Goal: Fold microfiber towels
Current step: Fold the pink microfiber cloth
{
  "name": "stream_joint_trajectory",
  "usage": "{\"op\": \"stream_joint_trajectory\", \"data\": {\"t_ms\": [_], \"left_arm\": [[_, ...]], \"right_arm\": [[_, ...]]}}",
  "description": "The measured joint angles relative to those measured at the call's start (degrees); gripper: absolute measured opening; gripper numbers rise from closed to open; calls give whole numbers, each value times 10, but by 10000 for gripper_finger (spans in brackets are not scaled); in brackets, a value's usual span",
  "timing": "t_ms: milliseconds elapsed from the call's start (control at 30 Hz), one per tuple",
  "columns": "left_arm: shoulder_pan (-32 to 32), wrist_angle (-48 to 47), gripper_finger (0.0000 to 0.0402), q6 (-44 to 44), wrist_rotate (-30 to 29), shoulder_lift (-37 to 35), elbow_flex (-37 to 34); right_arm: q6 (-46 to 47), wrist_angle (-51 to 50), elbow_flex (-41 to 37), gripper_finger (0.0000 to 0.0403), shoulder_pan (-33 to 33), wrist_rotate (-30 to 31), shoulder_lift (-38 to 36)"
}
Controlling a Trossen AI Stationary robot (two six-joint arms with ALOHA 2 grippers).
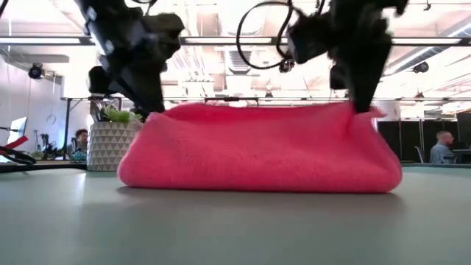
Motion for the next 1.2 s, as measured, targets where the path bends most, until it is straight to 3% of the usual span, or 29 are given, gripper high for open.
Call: {"op": "stream_joint_trajectory", "data": {"t_ms": [300,733,967,1200], "left_arm": [[68,1,0,32,-15,30,0],[90,5,0,33,-14,68,0],[100,10,10,75,-16,64,0],[109,11,75,77,-13,63,0]], "right_arm": [[-11,2,-15,8,-77,39,15],[-38,0,-10,11,-87,62,22],[-47,0,-10,61,-92,68,22],[-46,-4,-10,121,-102,83,19]]}}
